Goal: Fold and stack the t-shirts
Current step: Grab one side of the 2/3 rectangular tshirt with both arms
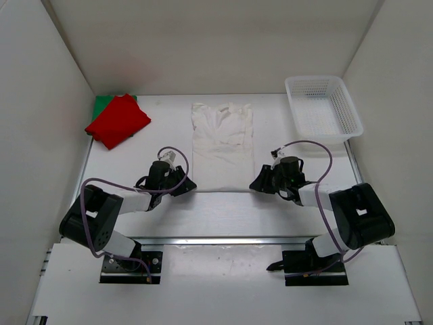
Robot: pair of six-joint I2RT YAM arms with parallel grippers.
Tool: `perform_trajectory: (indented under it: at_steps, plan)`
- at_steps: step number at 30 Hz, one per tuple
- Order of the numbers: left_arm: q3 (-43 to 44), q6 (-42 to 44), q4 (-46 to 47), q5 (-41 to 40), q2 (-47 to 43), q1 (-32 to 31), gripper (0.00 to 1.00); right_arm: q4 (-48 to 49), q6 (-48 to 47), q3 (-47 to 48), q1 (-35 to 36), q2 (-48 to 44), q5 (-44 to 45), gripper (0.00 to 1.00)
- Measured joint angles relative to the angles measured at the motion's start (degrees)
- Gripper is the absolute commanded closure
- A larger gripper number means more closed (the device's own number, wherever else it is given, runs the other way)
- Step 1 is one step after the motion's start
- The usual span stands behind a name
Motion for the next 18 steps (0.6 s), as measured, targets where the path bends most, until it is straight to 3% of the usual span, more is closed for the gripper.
perform_trajectory:
  at_steps: [5,9,14,18]
  plan:
    - [-0.79,0.0,0.44,-0.31,0.33,-0.33,0.82,0.96,0.39,-0.02,0.0,1.36,-0.66,0.94]
    - [-0.94,-0.66,1.4,0.17,1.03,-0.63,1.0,1.11,0.87,-0.42,0.13,1.29,-0.57,1.0]
    - [-1.44,-0.59,-1.01,0.15,-1.03,-1.42,1.0,-0.28,0.96,-2.99,1.27,-2.73,0.35,0.99]
    - [-6.03,0.35,-7.15,-0.13,-10.71,-3.3,1.0,-4.44,1.62,-8.63,5.25,-12.2,1.2,1.0]
